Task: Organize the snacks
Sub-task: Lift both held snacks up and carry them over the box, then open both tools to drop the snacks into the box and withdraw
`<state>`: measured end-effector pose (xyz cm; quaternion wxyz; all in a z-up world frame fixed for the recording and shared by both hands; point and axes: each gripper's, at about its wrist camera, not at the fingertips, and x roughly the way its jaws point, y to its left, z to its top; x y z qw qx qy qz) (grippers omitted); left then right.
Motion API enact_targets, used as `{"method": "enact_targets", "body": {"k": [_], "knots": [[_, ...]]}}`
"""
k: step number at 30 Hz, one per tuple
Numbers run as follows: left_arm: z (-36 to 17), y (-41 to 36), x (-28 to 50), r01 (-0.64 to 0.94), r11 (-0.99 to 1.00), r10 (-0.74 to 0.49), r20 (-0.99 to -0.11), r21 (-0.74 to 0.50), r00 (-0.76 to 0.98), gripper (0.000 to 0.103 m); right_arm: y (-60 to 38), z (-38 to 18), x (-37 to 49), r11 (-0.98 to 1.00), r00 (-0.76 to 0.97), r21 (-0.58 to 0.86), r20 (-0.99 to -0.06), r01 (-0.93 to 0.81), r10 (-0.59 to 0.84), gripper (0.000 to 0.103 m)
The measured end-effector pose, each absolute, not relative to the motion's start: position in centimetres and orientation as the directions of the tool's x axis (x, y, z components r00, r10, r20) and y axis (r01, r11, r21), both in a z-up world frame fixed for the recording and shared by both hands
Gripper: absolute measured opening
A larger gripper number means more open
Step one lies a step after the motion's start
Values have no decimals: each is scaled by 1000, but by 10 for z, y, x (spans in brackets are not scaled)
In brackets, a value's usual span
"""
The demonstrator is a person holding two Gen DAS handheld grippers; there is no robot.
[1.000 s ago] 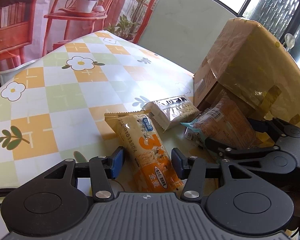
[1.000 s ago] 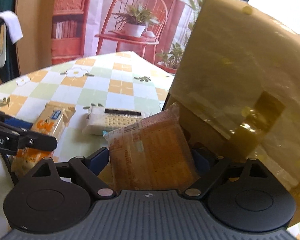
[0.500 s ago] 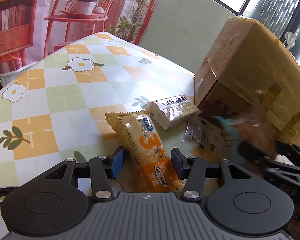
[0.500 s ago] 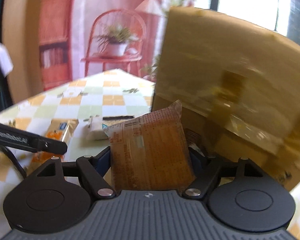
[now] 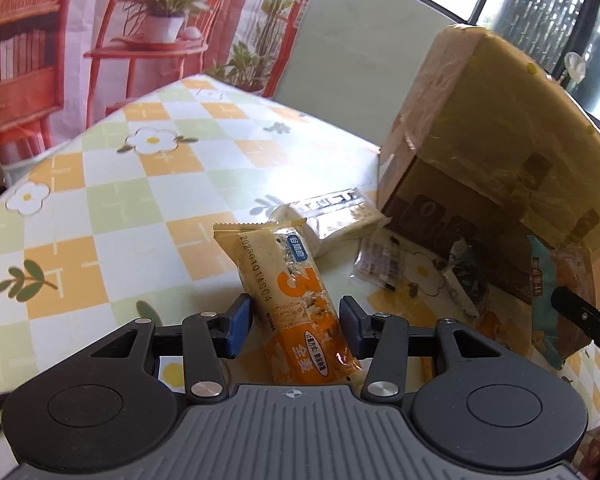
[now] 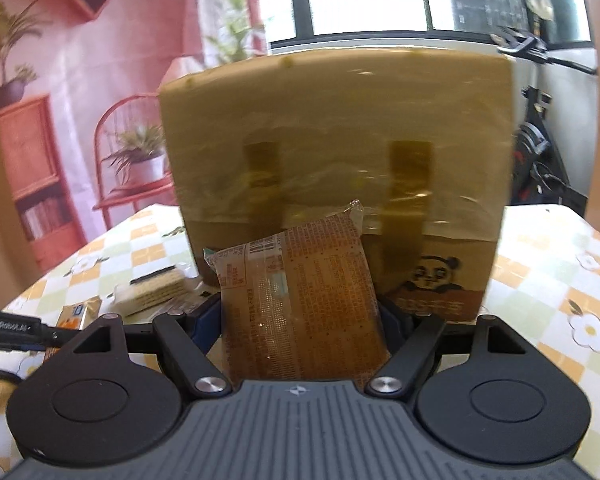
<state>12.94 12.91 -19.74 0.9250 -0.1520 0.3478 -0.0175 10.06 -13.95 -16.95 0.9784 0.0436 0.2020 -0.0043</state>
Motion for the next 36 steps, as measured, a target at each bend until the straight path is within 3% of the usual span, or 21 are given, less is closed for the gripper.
{"method": "enact_targets", "body": {"k": [11, 22, 28, 36], "knots": [[-142, 106, 120, 31, 976, -147, -546, -216, 824, 50, -171, -142, 69, 982, 961, 173, -275, 74, -24, 78], [-47, 62, 135, 238, 955, -289, -363, -180, 886, 50, -203, -76, 49, 974, 994, 219, -102, 62, -41, 78], [-19, 26, 182, 326, 928, -371, -343, -182, 863, 50, -215, -36, 74, 981, 998, 190, -60, 40, -29, 78], [-3, -21, 245, 356, 928, -372, -364, -112, 854, 50, -230, -18, 144, 986, 996, 160, -81, 42, -30, 78]]}}
